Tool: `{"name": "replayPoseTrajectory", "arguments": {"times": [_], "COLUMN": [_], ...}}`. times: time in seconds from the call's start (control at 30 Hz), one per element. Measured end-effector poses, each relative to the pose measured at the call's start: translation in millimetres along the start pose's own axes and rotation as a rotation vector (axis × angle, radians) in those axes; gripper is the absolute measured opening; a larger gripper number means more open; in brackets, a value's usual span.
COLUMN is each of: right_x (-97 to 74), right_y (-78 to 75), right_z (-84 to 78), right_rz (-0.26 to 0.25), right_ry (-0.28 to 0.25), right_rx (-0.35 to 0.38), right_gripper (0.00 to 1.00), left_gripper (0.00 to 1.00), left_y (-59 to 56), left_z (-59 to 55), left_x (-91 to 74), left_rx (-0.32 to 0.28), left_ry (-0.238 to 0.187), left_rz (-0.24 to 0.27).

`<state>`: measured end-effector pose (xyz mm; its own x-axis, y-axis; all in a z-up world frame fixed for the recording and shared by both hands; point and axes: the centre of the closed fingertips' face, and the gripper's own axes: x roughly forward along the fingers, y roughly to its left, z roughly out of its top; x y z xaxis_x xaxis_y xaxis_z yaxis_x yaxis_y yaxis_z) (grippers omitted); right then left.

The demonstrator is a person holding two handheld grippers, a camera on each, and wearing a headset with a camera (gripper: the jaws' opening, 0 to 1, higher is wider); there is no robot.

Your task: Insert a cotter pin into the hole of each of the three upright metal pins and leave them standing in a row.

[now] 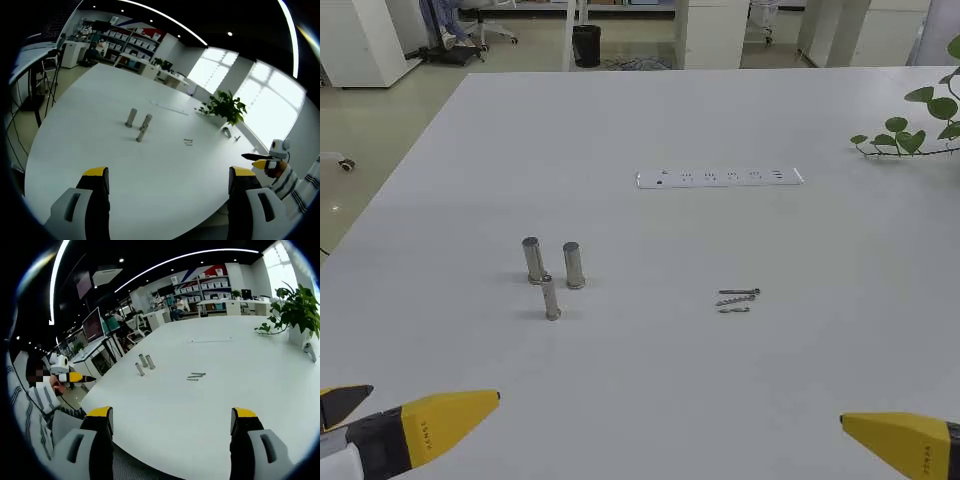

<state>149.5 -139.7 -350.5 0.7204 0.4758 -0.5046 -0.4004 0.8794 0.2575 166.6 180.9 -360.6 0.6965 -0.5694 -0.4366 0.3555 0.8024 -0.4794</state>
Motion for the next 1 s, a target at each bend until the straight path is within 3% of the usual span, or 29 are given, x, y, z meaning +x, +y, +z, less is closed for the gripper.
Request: {"name": "replayPoseTrajectory", "arguments": {"times": [0.57, 0.77, 1.0], "right_x": [5.1, 7.7, 10.8], "right_y": [5.0, 5.5, 8.7], "right_z": [4.2, 2.3, 3.5], "right_rz": [0.031, 0.04, 0.069], "right_ry": [0.001, 0.016, 0.015], "right_rx": [-0.02, -0.021, -0.001], "right_gripper": [0.96, 0.96, 0.96], "left_gripper": [0.99, 0.99, 0.99], "left_y": [-9.1, -3.7, -2.7], "left_z": [7.9, 0.0, 4.2], "left_x": [-2.4, -3.5, -5.3], "left_rx": [0.016, 0.03, 0.025], "left_ry": [-0.034, -0.003, -0.017], "left_rz": [-0.036, -0.022, -0.034]}}
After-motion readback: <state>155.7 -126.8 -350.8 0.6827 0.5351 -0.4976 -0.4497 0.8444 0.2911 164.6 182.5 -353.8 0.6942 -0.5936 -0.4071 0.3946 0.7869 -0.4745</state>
